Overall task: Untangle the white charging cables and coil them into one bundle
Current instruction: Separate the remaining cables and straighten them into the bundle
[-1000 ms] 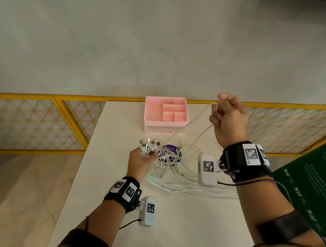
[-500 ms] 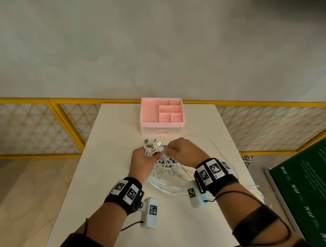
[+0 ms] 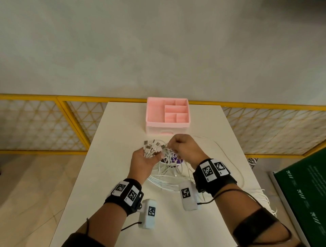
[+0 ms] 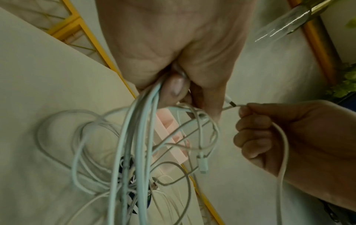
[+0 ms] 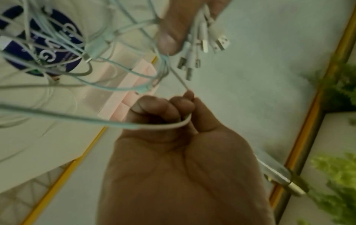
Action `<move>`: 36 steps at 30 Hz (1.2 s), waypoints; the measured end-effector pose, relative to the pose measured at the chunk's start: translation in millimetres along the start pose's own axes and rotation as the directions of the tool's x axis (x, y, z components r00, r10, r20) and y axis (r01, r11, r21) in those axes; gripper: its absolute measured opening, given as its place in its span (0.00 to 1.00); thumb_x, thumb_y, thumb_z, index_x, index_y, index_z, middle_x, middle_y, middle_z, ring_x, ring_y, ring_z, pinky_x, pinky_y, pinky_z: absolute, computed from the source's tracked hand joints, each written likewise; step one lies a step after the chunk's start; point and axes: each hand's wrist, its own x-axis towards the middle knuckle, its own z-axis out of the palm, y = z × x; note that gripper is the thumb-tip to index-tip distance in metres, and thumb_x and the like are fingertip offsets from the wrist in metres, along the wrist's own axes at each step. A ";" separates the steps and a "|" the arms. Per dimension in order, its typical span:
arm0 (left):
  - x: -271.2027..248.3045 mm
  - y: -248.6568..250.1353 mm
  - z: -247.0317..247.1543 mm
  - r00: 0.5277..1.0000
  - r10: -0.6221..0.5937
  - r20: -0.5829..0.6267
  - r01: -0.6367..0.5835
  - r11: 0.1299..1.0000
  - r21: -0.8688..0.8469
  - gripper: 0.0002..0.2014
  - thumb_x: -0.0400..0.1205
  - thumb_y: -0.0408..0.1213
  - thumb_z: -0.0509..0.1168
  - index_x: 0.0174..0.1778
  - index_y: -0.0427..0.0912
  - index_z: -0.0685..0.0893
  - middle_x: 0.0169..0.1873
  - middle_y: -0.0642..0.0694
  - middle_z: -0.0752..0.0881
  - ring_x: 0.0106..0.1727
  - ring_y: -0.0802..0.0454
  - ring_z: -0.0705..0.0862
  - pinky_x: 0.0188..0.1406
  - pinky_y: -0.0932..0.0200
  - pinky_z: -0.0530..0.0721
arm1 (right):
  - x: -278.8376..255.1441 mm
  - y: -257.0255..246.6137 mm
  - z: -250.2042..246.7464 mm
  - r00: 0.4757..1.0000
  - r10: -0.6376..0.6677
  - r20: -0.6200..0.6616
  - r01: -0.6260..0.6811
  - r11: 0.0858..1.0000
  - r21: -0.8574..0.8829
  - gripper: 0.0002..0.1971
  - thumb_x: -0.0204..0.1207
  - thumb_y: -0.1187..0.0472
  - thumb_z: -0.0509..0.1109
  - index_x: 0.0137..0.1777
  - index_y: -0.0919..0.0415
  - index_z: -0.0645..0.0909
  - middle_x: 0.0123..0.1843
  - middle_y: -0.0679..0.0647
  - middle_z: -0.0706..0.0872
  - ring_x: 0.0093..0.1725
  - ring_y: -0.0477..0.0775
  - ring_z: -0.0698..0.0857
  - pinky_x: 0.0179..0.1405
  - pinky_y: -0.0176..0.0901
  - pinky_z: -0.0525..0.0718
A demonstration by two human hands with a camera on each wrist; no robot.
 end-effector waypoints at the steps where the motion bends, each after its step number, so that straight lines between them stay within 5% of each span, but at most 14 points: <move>1: 1.4 -1.2 -1.3 1.000 -0.004 0.008 0.004 1.000 0.023 0.11 0.73 0.31 0.81 0.49 0.43 0.91 0.43 0.51 0.94 0.48 0.54 0.92 0.49 0.63 0.86 | -0.1 -4.4 -3.5 0.999 -0.013 -0.051 0.017 0.996 0.088 0.11 0.79 0.71 0.65 0.36 0.61 0.82 0.25 0.51 0.77 0.25 0.51 0.72 0.25 0.42 0.72; 6: -5.0 -18.7 -9.2 0.999 0.009 0.041 -0.016 0.986 0.166 0.11 0.73 0.32 0.81 0.49 0.47 0.91 0.43 0.57 0.94 0.48 0.63 0.91 0.48 0.72 0.83 | -1.9 -46.6 -35.0 0.972 -0.145 -0.184 0.216 0.855 0.472 0.12 0.83 0.73 0.58 0.39 0.62 0.77 0.31 0.59 0.80 0.27 0.55 0.77 0.25 0.43 0.72; 9: -15.5 -31.9 -14.4 0.998 -0.059 -0.004 0.059 0.988 0.145 0.09 0.73 0.30 0.80 0.41 0.48 0.89 0.30 0.62 0.91 0.32 0.67 0.88 0.34 0.74 0.79 | -2.3 -76.2 -67.3 0.939 -0.223 -0.261 0.341 0.681 0.648 0.10 0.84 0.70 0.57 0.41 0.61 0.74 0.40 0.65 0.85 0.34 0.60 0.86 0.29 0.44 0.82; 12: -18.7 -43.0 -21.0 0.987 -0.139 -0.087 0.145 0.987 0.065 0.07 0.73 0.27 0.79 0.42 0.39 0.89 0.21 0.61 0.86 0.20 0.66 0.76 0.27 0.68 0.72 | -3.4 -90.7 -94.4 0.902 -0.276 -0.332 0.430 0.650 0.627 0.10 0.87 0.67 0.56 0.43 0.60 0.73 0.45 0.66 0.88 0.36 0.63 0.89 0.33 0.46 0.85; 17: -2.5 -36.7 -23.8 0.974 -0.200 -0.106 0.200 0.980 -0.011 0.10 0.75 0.26 0.78 0.51 0.36 0.90 0.42 0.47 0.94 0.26 0.59 0.81 0.42 0.57 0.75 | 4.2 -72.0 -108.0 0.828 -0.169 -0.535 0.462 0.746 0.479 0.07 0.87 0.64 0.59 0.47 0.60 0.75 0.36 0.58 0.87 0.24 0.55 0.79 0.26 0.41 0.74; 19: 4.0 -35.3 -25.4 0.976 -0.181 -0.118 0.187 0.981 0.043 0.08 0.75 0.28 0.78 0.48 0.39 0.90 0.35 0.52 0.92 0.29 0.54 0.83 0.35 0.59 0.80 | 4.7 -65.4 -118.2 0.762 -0.103 -0.640 0.508 0.708 0.491 0.06 0.87 0.65 0.59 0.48 0.59 0.74 0.31 0.53 0.86 0.21 0.52 0.77 0.25 0.40 0.72; 22: 7.2 -32.0 -23.7 0.972 -0.189 -0.140 0.190 0.982 -0.001 0.04 0.77 0.29 0.77 0.44 0.39 0.89 0.25 0.54 0.85 0.23 0.56 0.75 0.27 0.62 0.74 | -2.5 -76.8 -141.8 0.685 -0.051 -0.727 0.604 0.598 0.527 0.11 0.88 0.69 0.53 0.46 0.56 0.72 0.32 0.46 0.87 0.22 0.50 0.77 0.23 0.38 0.70; 24: 6.1 -24.6 -16.9 0.974 -0.195 -0.112 0.186 0.979 -0.080 0.06 0.78 0.32 0.77 0.49 0.36 0.90 0.29 0.48 0.85 0.21 0.55 0.68 0.21 0.63 0.67 | -7.2 -87.1 -149.1 0.724 -0.100 -0.682 0.581 0.622 0.525 0.11 0.88 0.67 0.54 0.47 0.56 0.74 0.32 0.49 0.86 0.21 0.50 0.71 0.23 0.38 0.69; 27: 5.6 -0.9 -0.2 0.986 -0.150 -0.075 0.138 0.981 -0.136 0.09 0.78 0.35 0.78 0.45 0.34 0.88 0.25 0.49 0.82 0.19 0.57 0.65 0.20 0.63 0.65 | -8.6 -91.2 -135.7 0.852 -0.184 -0.490 0.442 0.754 0.485 0.11 0.85 0.67 0.57 0.46 0.58 0.78 0.29 0.55 0.78 0.19 0.49 0.63 0.22 0.36 0.61; 30: 9.7 26.9 14.7 0.995 -0.091 -0.027 0.084 0.976 -0.201 0.12 0.77 0.40 0.78 0.31 0.49 0.83 0.42 0.35 0.89 0.20 0.58 0.67 0.21 0.61 0.68 | -10.2 -82.0 -107.0 0.956 -0.200 -0.214 0.273 0.874 0.401 0.10 0.83 0.70 0.59 0.47 0.62 0.82 0.25 0.57 0.73 0.21 0.48 0.62 0.21 0.32 0.59; 32: 10.4 41.5 23.1 0.998 -0.064 0.021 0.067 0.965 -0.252 0.16 0.77 0.43 0.78 0.25 0.56 0.82 0.48 0.37 0.86 0.21 0.57 0.64 0.21 0.61 0.65 | -13.5 -73.2 -86.8 0.982 -0.183 -0.055 0.190 0.915 0.355 0.10 0.84 0.70 0.59 0.51 0.66 0.83 0.26 0.58 0.72 0.22 0.48 0.61 0.19 0.31 0.59; 34: 7.6 55.3 29.4 0.992 -0.039 0.123 0.076 0.946 -0.316 0.06 0.79 0.44 0.77 0.37 0.52 0.88 0.52 0.40 0.87 0.20 0.57 0.60 0.20 0.61 0.61 | -15.9 -68.5 -69.4 0.984 -0.178 0.004 0.165 0.916 0.367 0.10 0.86 0.69 0.58 0.53 0.68 0.82 0.25 0.58 0.71 0.20 0.47 0.61 0.19 0.30 0.59; 36: 2.4 56.4 34.5 0.976 -0.039 0.215 0.106 0.945 -0.310 0.13 0.82 0.41 0.72 0.53 0.34 0.86 0.50 0.39 0.92 0.19 0.58 0.60 0.17 0.63 0.59 | -17.3 -69.6 -61.8 0.981 -0.190 -0.032 0.187 0.897 0.400 0.10 0.87 0.68 0.57 0.55 0.69 0.81 0.26 0.59 0.72 0.18 0.47 0.60 0.20 0.31 0.59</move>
